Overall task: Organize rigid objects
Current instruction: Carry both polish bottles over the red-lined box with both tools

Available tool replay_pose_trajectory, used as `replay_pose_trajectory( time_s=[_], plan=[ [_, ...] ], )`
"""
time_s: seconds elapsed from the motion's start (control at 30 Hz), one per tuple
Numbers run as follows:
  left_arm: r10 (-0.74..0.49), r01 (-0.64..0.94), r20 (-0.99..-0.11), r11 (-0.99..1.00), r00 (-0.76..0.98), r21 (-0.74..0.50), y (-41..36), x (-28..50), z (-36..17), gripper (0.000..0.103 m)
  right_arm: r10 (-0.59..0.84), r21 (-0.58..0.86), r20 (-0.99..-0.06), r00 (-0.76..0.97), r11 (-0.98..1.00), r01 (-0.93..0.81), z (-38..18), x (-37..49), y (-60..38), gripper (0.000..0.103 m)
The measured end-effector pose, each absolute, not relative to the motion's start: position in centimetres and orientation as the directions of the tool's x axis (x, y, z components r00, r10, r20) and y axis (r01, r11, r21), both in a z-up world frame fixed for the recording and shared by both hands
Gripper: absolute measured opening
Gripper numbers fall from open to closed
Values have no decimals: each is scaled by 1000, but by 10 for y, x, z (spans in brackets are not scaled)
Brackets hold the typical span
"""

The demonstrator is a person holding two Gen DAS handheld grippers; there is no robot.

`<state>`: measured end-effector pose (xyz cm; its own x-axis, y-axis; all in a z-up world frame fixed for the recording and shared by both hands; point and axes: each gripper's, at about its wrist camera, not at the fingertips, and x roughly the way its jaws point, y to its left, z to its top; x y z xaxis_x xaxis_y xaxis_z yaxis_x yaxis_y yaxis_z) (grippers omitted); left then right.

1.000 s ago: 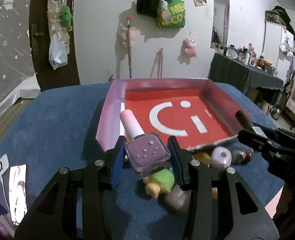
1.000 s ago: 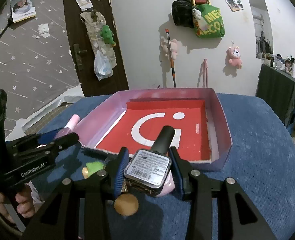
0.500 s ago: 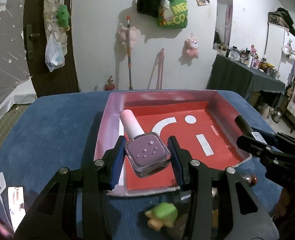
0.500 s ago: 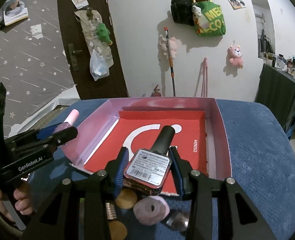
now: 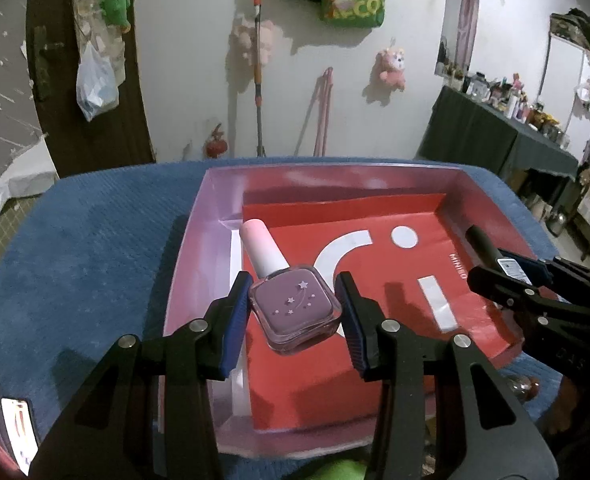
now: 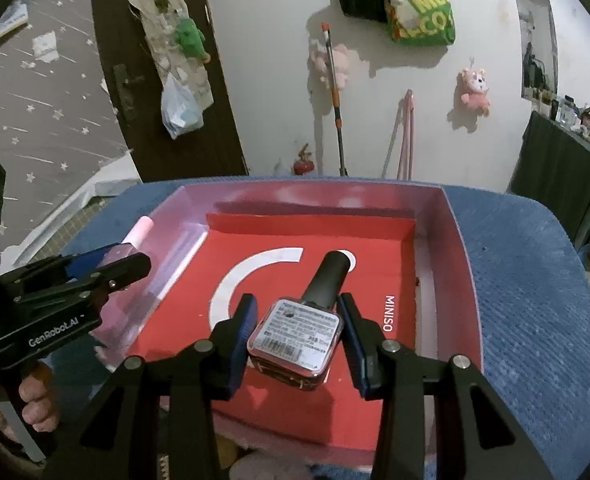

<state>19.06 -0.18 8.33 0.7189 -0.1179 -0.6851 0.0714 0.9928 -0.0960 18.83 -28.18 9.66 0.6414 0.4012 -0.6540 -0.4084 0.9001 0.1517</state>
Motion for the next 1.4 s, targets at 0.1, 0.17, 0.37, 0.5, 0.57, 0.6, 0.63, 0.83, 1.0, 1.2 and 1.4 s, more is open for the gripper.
replay_pose_trajectory(
  time_s=[0.1,0.17,0.37,0.5,0.57,0.6,0.63,0.83,1.0,1.2,1.4],
  plan=[
    [-122,63,-719,992,684,-109,-1,204,71,40,395,159,-678,621,903,-400,88,200,-280,44],
    [-123,57,-738,992,663,-114,0,210,63,40,387,163,-697,604,905,-392,81,207,-279,44],
    [-122,59,-780,992,613,-109,-1,224,45,40,358,155,-738,572,915,-371,66,220,-277,44],
    [-118,61,-788,993,604,-102,-3,226,40,40,344,150,-755,558,919,-364,59,225,-276,44],
    [-116,61,-793,993,598,-99,-4,227,37,40,336,147,-766,549,922,-359,55,228,-275,44],
    [-117,63,-796,993,594,-99,-4,228,36,40,333,147,-771,543,923,-356,53,229,-274,44],
    [-117,65,-799,993,590,-98,-6,229,35,40,330,147,-775,539,924,-354,52,230,-275,44],
    [-110,68,-823,994,557,-87,-8,235,24,40,317,150,-795,517,929,-338,46,234,-277,44],
    [-95,72,-833,995,545,-67,-11,235,22,40,301,135,-808,506,931,-338,45,235,-274,44],
    [-94,73,-833,995,546,-65,-10,234,22,40,294,127,-811,506,932,-339,45,234,-272,44],
    [-99,70,-834,995,543,-72,-10,235,22,41,306,143,-808,504,931,-335,45,235,-275,44]
  ],
)
